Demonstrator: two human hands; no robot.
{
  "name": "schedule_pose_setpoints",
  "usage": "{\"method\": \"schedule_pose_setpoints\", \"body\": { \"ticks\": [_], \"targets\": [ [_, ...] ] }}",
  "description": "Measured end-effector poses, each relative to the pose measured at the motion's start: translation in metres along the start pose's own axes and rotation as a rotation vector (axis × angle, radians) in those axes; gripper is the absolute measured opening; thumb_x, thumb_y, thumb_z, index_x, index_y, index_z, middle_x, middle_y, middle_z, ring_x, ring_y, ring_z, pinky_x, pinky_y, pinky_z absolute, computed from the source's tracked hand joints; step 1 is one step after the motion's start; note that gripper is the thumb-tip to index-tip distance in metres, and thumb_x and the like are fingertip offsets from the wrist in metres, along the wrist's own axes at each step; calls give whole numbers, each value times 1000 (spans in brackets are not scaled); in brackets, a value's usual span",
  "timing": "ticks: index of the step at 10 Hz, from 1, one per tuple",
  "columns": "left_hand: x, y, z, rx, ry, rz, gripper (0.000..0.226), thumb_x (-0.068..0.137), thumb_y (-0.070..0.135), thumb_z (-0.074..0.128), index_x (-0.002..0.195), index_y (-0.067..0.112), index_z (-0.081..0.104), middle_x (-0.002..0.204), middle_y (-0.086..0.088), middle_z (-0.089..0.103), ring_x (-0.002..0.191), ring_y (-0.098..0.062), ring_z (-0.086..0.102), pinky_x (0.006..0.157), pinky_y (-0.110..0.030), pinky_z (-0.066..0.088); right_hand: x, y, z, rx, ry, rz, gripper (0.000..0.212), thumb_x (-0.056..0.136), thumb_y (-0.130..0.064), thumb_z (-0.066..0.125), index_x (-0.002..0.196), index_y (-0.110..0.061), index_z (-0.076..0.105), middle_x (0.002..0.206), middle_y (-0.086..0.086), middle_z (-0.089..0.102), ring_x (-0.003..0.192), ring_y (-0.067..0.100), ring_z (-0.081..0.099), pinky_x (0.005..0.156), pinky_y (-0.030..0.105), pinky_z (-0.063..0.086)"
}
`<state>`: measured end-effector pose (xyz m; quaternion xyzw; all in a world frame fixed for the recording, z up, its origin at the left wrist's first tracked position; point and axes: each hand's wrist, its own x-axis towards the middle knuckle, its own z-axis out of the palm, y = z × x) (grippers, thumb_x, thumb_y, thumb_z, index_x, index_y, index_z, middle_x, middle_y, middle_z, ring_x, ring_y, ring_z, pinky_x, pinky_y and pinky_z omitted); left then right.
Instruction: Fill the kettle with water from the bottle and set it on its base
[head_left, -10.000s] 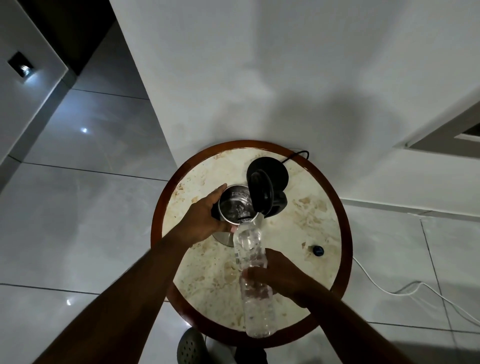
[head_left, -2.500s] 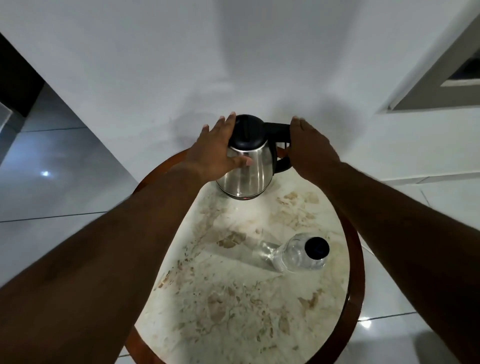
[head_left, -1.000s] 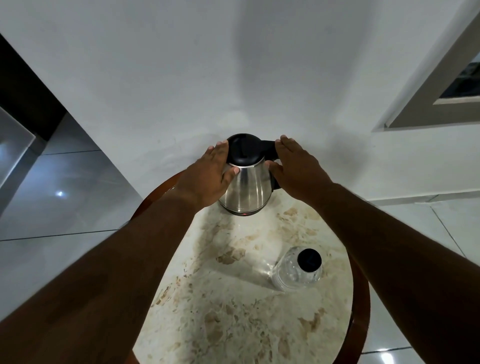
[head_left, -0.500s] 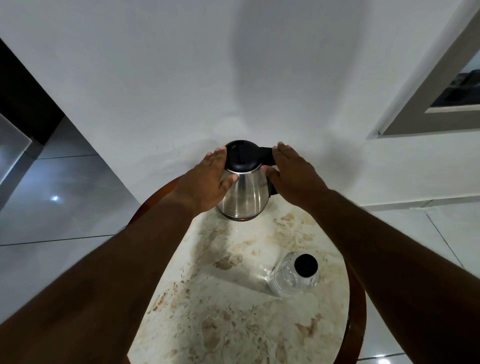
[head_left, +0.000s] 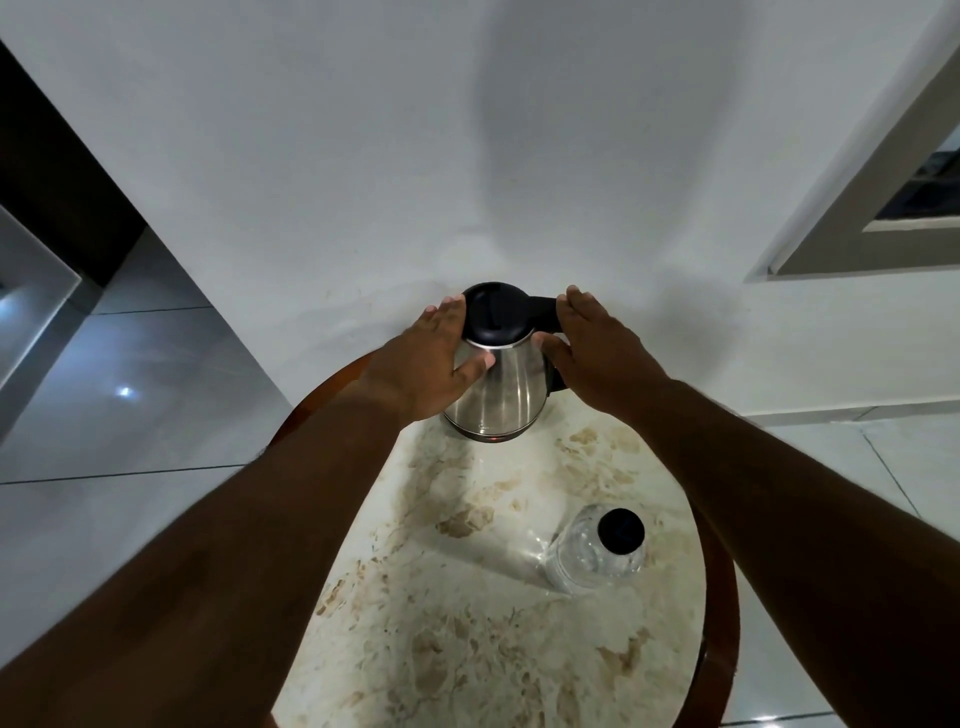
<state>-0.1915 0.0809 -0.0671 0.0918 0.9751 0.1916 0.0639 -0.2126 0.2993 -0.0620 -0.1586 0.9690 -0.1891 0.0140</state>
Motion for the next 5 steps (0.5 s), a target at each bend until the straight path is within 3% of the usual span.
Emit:
{"method": "schedule_pose_setpoints", "body": {
  "ticks": [3, 5],
  "targets": [
    [-28, 5, -23, -32, -39, -113, 105, 77, 81, 31, 157, 19, 2, 166, 0, 4, 153, -19, 3, 121, -45, 18, -24, 0, -20, -22, -126, 7, 78, 97, -51, 36, 149, -2, 6, 160, 16, -4, 147, 26, -8, 117, 38, 7],
    [-61, 20, -80, 50, -43, -135, 112, 73, 84, 28, 156, 14, 3, 166, -6, 4, 153, -23, 2, 120, -43, 14, -36, -27, -97, -71, -140, 20, 87, 92, -57, 42, 149, -3, 4, 160, 15, -6, 147, 25, -9, 118, 40, 9]
  ]
}}
